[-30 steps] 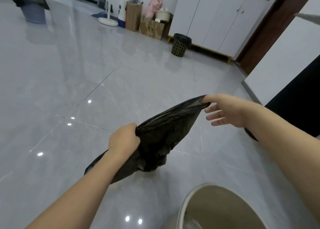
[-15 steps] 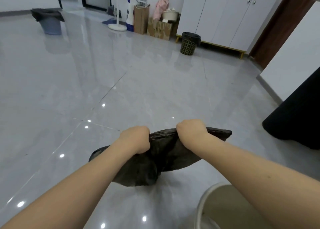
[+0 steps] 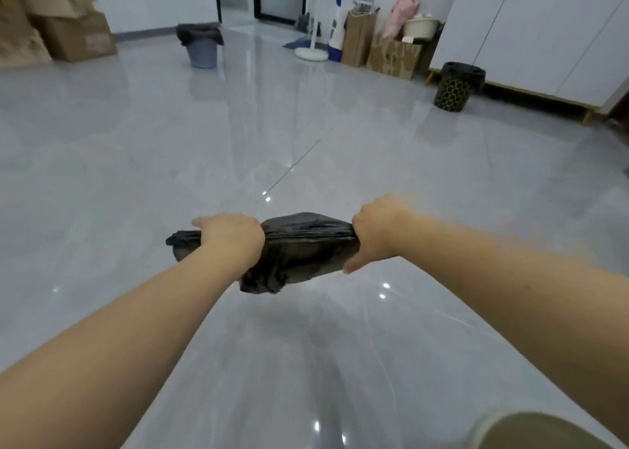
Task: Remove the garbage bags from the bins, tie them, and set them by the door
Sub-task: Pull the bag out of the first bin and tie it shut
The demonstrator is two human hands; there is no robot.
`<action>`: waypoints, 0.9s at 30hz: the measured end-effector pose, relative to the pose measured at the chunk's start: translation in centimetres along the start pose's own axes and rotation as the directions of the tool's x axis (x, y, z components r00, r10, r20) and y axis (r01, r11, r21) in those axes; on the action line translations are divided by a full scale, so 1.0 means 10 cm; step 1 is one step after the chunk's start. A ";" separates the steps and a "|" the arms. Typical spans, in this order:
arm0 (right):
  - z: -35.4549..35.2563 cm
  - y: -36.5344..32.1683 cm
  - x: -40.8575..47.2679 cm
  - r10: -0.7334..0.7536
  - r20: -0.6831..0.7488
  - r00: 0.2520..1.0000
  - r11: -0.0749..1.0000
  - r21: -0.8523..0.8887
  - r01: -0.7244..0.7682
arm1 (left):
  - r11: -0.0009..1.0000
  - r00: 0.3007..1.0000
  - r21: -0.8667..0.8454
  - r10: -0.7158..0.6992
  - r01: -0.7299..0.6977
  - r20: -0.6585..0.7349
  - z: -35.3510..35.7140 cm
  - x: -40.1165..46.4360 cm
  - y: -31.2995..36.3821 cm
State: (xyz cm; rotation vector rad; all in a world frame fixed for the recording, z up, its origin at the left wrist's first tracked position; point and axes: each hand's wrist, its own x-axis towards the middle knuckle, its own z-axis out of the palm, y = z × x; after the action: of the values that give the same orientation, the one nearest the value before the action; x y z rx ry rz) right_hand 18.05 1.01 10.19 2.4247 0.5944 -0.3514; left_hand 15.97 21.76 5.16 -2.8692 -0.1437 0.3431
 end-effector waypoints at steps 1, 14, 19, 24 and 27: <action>0.12 -0.16 0.05 0.007 0.073 0.997 1.000 -0.010 -0.007 | 1.000 0.999 -0.028 0.010 -0.009 0.038 0.18 -0.05 0.02; 1.40 -1.00 0.08 -0.253 0.755 0.606 0.718 0.566 -0.406 | 0.922 0.719 0.273 0.008 -0.275 0.695 1.57 -0.61 0.41; 1.45 -0.73 0.09 -0.504 0.673 0.542 0.203 0.702 -0.683 | 0.989 0.549 0.114 -0.044 -0.094 0.835 1.36 -0.53 0.27; 1.36 -0.40 0.12 -0.500 0.293 0.815 -0.559 0.609 -0.562 | 0.591 0.783 -0.634 0.005 0.499 0.622 1.14 -0.24 0.26; 1.30 -0.30 0.07 -0.354 0.086 0.931 -0.882 0.301 -0.363 | 0.102 0.955 -0.971 -0.228 0.216 0.189 0.90 -0.22 0.41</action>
State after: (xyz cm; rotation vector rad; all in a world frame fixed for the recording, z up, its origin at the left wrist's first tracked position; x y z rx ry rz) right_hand 15.81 -4.68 -1.67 -0.9009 0.3494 0.8666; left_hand 11.96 19.61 -3.88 -4.0558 -1.3113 0.1619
